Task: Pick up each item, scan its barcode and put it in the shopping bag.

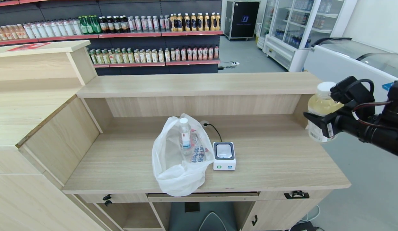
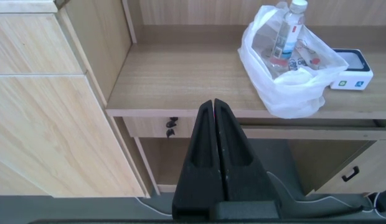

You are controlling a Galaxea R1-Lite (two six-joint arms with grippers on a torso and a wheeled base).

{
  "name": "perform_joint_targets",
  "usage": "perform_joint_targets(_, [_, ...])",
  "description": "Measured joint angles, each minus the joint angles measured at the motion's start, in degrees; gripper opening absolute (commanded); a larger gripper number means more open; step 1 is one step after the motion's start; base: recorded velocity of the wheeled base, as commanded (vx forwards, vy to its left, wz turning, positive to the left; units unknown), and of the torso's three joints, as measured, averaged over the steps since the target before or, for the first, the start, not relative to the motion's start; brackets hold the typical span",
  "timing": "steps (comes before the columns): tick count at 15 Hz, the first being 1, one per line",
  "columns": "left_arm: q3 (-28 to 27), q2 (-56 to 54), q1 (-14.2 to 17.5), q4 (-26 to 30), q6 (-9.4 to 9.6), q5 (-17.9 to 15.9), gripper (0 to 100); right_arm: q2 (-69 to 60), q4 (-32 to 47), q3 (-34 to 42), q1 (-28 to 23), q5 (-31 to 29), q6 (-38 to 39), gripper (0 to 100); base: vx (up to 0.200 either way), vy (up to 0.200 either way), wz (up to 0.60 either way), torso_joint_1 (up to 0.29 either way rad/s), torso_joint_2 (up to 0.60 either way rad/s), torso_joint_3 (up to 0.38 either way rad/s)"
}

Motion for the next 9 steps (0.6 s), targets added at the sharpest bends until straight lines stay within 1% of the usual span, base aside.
perform_joint_targets(2, [0.0,0.0,0.0,0.0,0.0,0.0,0,1.16,-0.38,0.17,-2.55,0.68,-7.14,0,0.0,0.0,0.6,0.007,0.0,0.0])
perform_joint_targets(4, [0.0,0.0,0.05,0.0,-0.02,0.0,0,2.24,-0.73,0.74,-4.74,2.38,-11.41,0,0.0,0.0,0.6,0.005,0.0,0.002])
perform_joint_targets(7, [0.0,0.0,0.0,0.0,0.0,0.0,0,4.63,-7.72,1.58,-6.5,3.45,-13.68,0,0.0,0.0,0.6,0.002,0.01,0.002])
perform_joint_targets(9, [0.0,-0.02,0.05,0.02,-0.02,0.0,0,6.73,-11.43,1.77,-6.74,7.23,-17.81,0,0.0,0.0,0.6,0.005,0.0,0.002])
